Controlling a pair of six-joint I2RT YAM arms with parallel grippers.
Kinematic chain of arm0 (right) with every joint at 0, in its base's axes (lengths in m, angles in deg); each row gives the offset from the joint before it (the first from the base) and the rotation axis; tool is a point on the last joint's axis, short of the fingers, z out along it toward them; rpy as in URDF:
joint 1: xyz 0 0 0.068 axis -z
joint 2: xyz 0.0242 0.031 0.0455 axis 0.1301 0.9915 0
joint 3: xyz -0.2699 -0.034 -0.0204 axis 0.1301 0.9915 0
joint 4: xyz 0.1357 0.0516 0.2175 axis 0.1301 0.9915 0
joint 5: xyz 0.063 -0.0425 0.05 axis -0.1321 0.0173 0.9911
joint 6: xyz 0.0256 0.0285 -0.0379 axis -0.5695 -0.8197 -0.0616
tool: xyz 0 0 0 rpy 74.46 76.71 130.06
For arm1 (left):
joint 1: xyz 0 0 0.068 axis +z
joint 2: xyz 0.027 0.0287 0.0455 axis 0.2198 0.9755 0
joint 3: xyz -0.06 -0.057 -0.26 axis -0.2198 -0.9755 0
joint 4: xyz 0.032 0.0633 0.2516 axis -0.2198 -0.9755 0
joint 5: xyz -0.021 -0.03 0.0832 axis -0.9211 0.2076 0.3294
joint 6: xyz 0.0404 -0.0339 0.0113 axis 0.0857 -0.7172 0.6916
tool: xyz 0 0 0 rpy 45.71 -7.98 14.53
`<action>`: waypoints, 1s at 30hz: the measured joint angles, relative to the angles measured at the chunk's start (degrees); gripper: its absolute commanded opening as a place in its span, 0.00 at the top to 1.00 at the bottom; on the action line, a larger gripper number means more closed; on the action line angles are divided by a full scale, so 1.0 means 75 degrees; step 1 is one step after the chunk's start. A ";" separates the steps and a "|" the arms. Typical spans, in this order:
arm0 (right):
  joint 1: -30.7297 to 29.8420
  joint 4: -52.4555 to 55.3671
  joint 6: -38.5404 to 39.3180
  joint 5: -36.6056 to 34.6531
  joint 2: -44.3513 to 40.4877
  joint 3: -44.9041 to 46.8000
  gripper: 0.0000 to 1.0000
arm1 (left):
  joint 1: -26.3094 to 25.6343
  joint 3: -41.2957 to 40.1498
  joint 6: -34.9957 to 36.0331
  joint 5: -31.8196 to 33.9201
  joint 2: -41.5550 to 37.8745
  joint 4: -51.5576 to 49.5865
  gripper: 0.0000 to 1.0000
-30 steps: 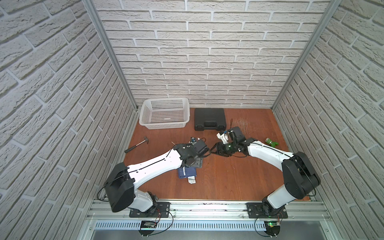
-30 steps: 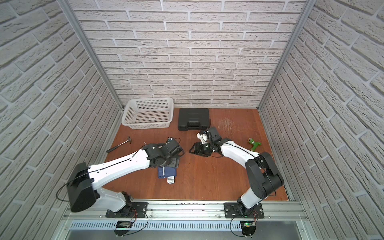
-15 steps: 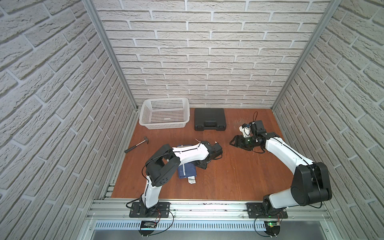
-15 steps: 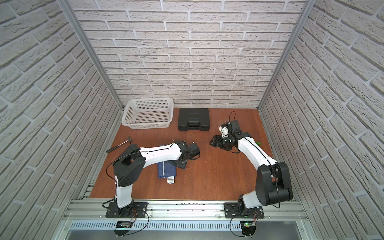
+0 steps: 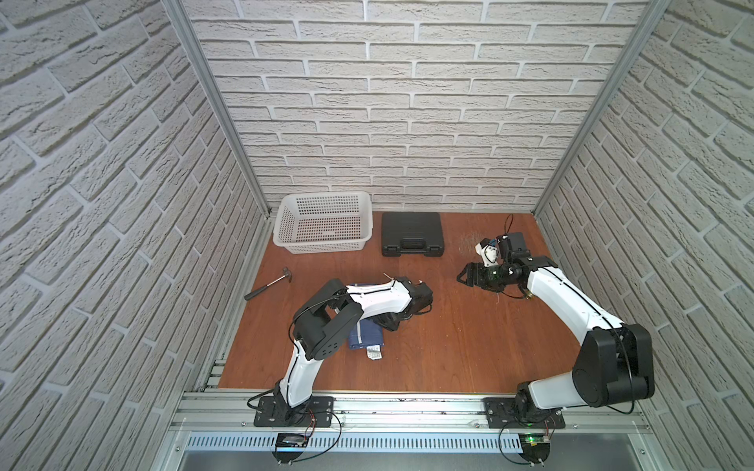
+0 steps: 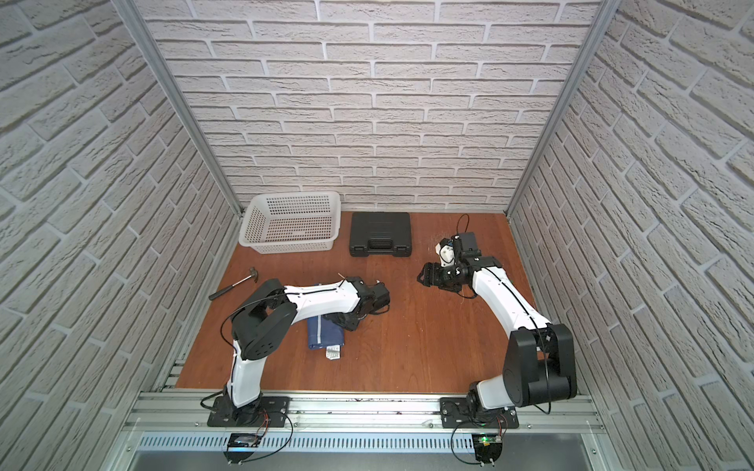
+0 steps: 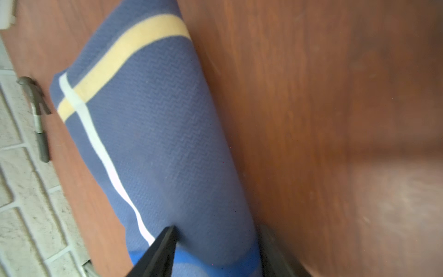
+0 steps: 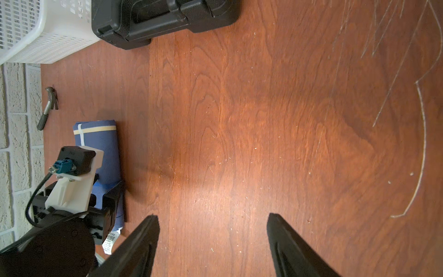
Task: Roll up the pillowcase
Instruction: Pick up the pillowcase at the center of the board.
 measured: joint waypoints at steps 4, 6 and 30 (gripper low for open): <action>0.0006 0.0009 0.0064 0.0006 0.0000 -0.0006 0.23 | -0.0017 0.0032 0.0108 0.0350 0.0289 -0.0364 0.63; 0.0012 0.0009 0.0079 0.0009 0.0000 -0.0006 0.22 | -0.0029 0.0020 0.0187 0.0493 0.0437 -0.0527 0.69; 0.0041 -0.0082 0.0093 0.0323 0.0058 -0.0256 0.14 | 0.0256 -0.0079 0.1078 0.2017 -0.0303 -0.1612 1.00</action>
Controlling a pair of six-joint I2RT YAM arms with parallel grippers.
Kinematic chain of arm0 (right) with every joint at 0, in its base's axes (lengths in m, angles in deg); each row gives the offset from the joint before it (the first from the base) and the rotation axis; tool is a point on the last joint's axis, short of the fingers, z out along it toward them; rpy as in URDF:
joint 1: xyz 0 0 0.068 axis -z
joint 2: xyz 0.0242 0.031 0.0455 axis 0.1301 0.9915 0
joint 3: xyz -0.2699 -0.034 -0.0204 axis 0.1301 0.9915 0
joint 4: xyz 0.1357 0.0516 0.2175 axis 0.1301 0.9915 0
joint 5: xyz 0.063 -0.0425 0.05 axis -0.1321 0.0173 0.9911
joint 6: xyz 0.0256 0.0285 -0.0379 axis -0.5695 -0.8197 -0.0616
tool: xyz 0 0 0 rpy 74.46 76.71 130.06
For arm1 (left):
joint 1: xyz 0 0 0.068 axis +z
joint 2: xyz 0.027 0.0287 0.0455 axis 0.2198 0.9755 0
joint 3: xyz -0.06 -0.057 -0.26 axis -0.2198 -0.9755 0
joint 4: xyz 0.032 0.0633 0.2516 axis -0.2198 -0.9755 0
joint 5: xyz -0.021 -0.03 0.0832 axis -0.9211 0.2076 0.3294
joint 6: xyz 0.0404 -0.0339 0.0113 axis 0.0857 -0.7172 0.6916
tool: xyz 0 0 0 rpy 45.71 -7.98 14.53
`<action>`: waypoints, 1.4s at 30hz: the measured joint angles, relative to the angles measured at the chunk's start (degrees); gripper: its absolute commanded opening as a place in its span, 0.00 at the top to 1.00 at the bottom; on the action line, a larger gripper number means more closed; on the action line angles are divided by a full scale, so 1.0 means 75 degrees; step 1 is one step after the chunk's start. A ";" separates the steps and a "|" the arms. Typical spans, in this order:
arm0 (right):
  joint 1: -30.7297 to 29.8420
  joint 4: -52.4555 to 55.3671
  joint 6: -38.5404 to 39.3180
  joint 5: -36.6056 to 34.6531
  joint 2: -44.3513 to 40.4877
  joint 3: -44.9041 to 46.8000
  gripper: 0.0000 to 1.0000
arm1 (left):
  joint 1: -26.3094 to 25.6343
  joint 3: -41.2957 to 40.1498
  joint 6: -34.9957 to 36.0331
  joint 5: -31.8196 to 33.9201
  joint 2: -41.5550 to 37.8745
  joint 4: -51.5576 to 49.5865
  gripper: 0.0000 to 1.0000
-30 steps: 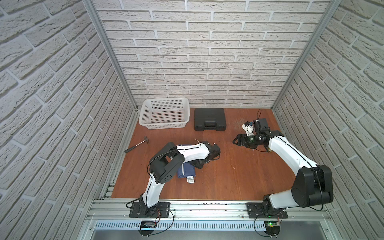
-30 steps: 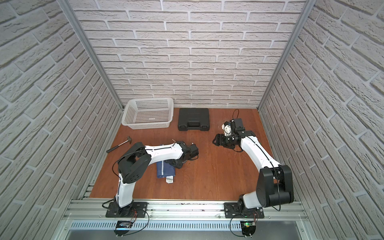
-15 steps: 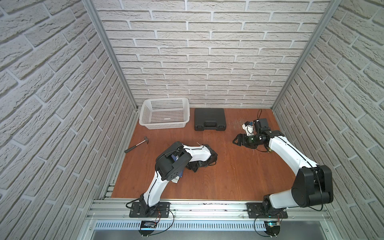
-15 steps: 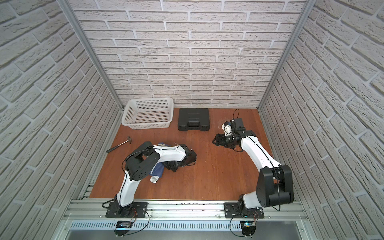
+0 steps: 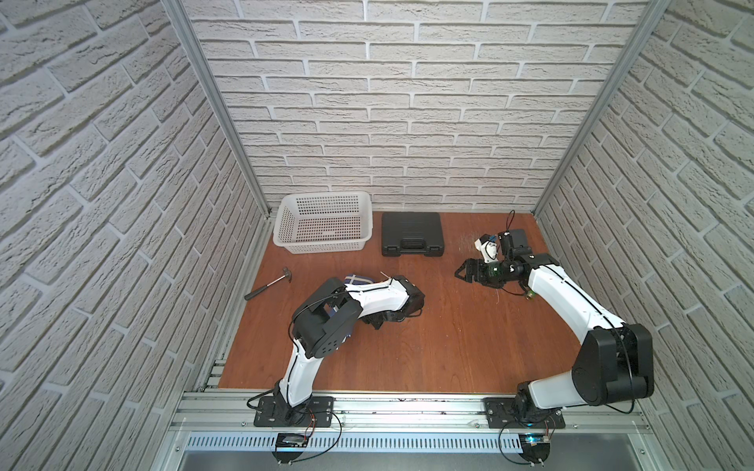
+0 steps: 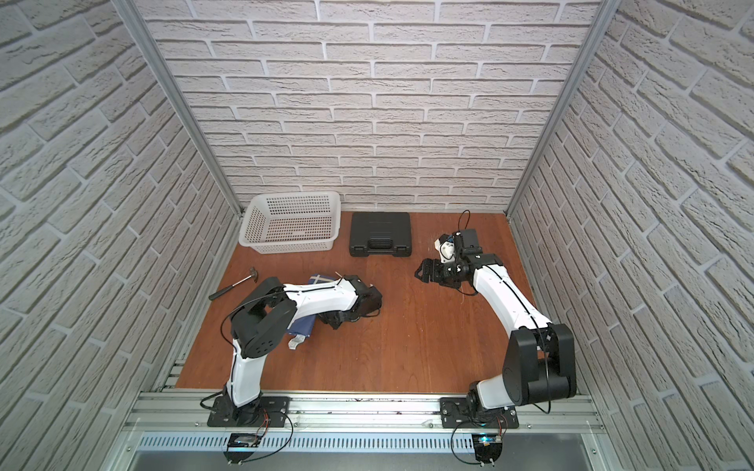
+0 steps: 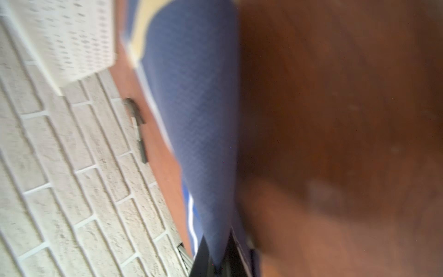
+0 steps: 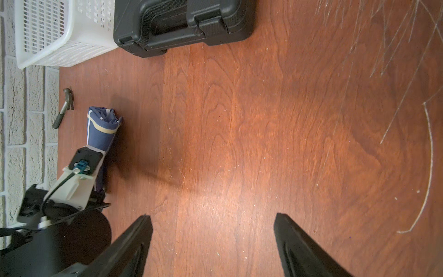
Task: Roll up the pillowcase
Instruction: Pick up the pillowcase at the center of the board, then place the pillowcase in the bin.
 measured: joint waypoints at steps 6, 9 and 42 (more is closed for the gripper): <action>0.0000 -0.0020 0.0003 0.0058 0.0050 -0.0017 0.10 | 0.0475 0.0090 0.0251 0.0968 -0.0778 -0.0746 1.00; 0.0000 -0.0012 0.0006 0.0058 0.0058 -0.0099 0.09 | 0.0851 0.0140 0.0449 0.1507 -0.1084 -0.1209 1.00; 0.0000 0.0291 -0.0006 -0.0169 0.0175 -0.1495 0.03 | 0.5135 0.3564 1.2138 -0.0265 0.1492 0.8478 1.00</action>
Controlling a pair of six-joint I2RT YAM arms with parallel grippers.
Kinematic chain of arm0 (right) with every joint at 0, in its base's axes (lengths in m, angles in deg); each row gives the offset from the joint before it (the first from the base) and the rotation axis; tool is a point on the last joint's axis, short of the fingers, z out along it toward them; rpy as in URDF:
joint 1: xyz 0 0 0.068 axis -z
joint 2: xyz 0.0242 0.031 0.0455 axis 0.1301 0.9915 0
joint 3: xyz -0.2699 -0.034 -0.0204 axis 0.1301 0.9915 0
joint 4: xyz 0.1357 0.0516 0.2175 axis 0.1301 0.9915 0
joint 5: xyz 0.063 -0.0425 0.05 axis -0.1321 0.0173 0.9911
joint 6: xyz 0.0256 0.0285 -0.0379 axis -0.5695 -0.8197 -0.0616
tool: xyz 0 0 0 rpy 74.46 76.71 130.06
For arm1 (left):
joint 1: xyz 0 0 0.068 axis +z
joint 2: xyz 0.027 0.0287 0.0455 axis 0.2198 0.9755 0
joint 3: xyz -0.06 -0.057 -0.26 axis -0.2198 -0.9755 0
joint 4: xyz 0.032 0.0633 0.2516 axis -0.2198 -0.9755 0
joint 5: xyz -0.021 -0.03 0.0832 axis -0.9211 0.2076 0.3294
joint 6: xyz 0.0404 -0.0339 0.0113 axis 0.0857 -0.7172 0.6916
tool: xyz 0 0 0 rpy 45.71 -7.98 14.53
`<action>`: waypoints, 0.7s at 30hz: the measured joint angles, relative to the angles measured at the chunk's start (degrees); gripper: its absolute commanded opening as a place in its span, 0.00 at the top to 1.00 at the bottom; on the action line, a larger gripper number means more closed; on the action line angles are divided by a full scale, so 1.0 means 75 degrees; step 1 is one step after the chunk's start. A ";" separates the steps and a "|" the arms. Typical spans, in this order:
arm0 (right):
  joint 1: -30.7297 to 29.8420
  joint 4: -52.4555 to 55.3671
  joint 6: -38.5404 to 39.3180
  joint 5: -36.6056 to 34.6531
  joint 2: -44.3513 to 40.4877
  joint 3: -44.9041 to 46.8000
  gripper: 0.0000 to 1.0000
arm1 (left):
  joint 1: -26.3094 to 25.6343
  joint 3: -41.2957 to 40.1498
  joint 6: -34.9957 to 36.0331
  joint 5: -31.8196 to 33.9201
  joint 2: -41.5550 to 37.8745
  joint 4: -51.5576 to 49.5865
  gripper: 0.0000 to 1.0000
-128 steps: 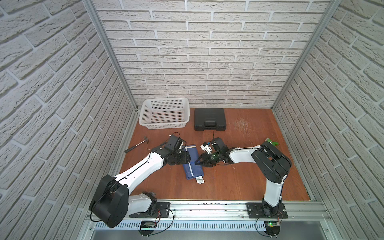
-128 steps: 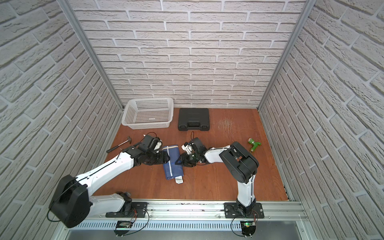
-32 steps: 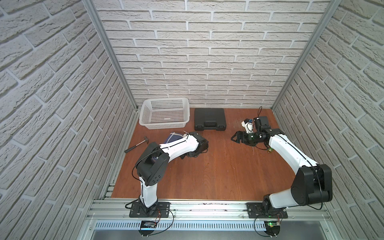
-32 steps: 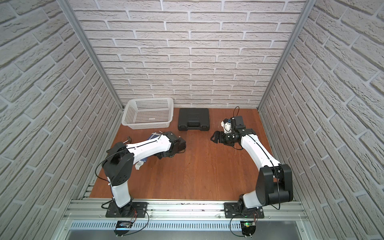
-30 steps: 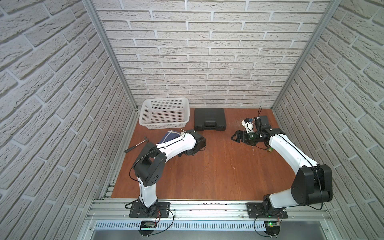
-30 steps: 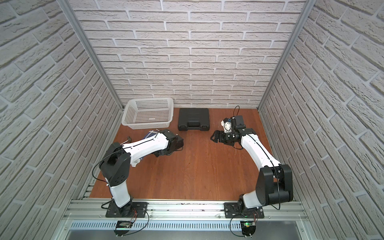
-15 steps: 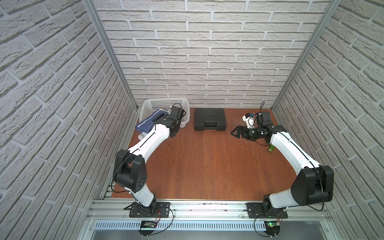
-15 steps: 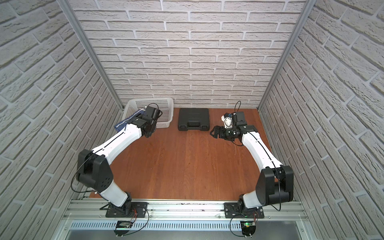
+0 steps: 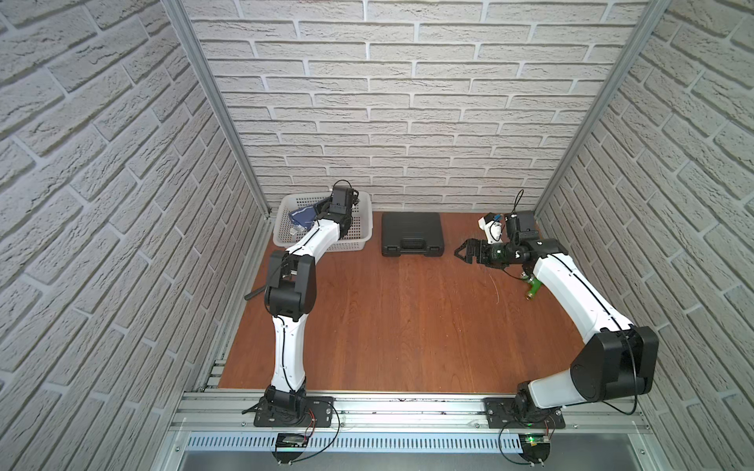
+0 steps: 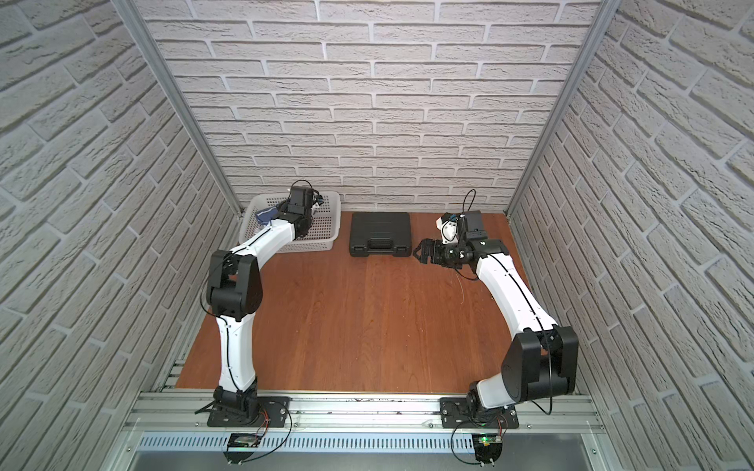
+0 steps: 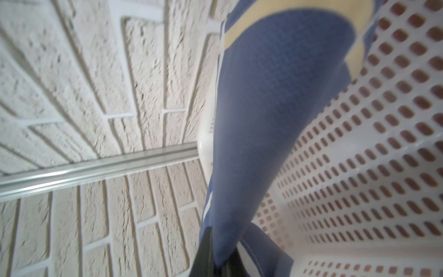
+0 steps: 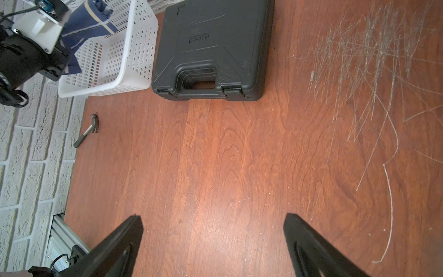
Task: Roll up the pillowcase
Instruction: Place the pillowcase in the bin.
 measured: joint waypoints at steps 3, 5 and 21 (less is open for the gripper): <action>0.0000 0.0070 0.0006 -0.0073 0.0117 -0.0085 0.03 | 0.0119 0.0047 0.0239 -0.0481 0.0326 0.0245 1.00; 0.0000 0.0137 0.0006 -0.0096 0.0256 -0.0204 0.03 | 0.0256 0.0047 0.0326 -0.0851 0.0446 0.0265 1.00; 0.0000 0.0195 0.0009 -0.0082 0.1186 -0.0976 0.02 | 0.0711 -0.0347 0.1209 -0.3153 0.0641 -0.0108 1.00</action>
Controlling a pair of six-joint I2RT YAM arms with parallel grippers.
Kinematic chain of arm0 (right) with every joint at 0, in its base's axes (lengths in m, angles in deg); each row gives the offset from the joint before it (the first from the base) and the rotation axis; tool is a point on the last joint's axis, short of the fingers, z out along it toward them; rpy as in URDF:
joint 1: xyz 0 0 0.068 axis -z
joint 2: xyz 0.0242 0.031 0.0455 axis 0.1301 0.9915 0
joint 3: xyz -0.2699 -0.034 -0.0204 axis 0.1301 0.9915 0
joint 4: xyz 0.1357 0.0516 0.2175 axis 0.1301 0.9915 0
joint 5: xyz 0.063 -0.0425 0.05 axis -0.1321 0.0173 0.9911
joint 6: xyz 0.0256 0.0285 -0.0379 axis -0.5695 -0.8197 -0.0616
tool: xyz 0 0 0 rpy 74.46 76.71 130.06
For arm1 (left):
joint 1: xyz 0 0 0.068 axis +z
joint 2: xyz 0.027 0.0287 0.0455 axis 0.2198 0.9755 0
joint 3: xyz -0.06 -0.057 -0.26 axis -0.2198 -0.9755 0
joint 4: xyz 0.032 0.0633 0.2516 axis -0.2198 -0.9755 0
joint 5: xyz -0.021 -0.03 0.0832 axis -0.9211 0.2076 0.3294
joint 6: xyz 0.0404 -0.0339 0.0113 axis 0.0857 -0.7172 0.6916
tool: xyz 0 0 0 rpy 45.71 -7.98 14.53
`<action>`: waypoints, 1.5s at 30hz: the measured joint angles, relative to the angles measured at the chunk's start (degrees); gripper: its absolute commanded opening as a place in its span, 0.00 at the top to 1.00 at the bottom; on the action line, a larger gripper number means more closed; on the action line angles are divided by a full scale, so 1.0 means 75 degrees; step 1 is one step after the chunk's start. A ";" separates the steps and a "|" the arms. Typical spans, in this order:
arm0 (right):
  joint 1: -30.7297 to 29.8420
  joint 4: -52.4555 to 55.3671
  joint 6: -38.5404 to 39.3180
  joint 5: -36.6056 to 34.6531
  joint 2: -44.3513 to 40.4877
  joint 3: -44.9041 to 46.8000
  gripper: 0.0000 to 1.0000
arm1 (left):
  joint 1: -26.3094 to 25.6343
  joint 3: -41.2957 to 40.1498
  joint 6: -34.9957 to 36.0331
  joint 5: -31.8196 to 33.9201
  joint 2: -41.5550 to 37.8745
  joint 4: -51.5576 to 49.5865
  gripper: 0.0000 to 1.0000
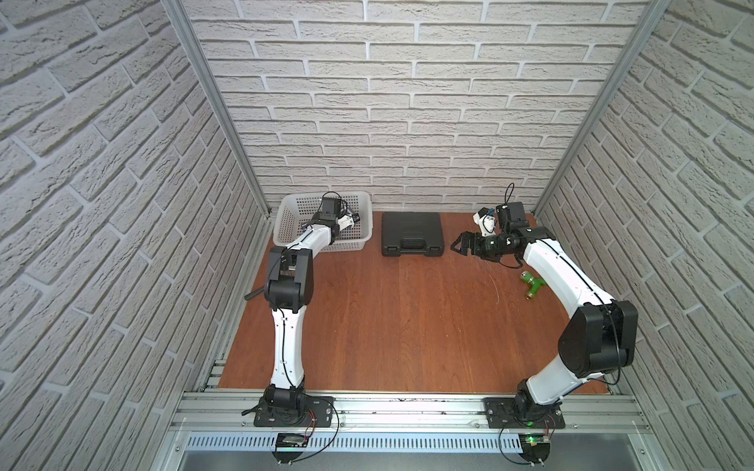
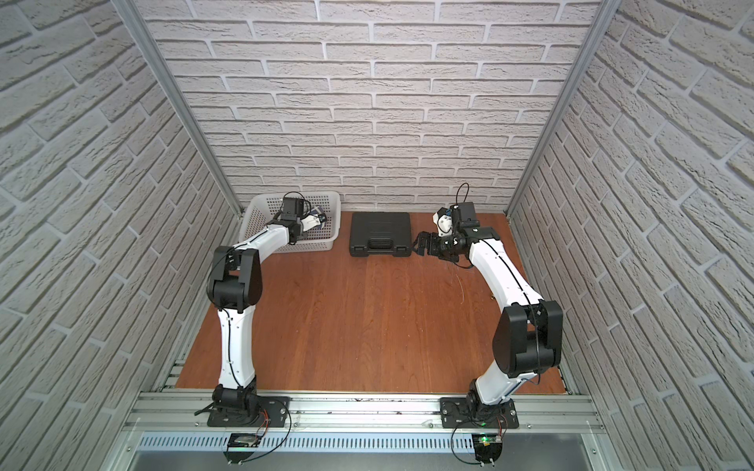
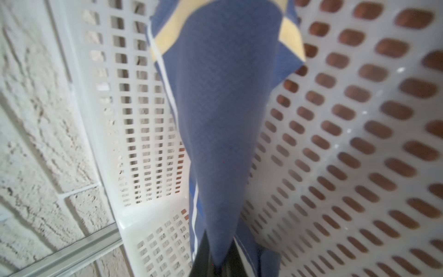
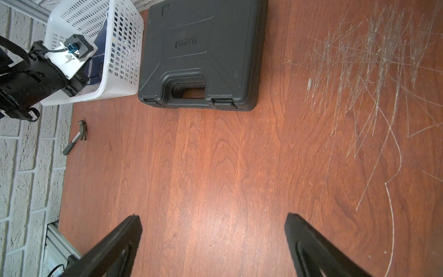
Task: Roll up the pillowcase
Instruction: Place the pillowcase in the bin, then reset both arms
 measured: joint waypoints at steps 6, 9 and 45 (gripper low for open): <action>0.0000 0.0047 0.0000 0.0035 0.0213 -0.0175 0.01 | 0.0105 -0.0082 0.0571 -0.0571 0.0003 -0.0315 0.97; 0.0000 0.0099 0.0000 0.0050 0.0364 -0.0300 0.01 | 0.0172 -0.0082 0.0758 -0.0758 0.0003 -0.0455 0.74; 0.0219 0.0099 0.0458 -0.0143 -0.0073 -0.0318 0.00 | -0.0052 -0.0833 -0.1463 -0.0965 -0.3570 -0.2538 0.02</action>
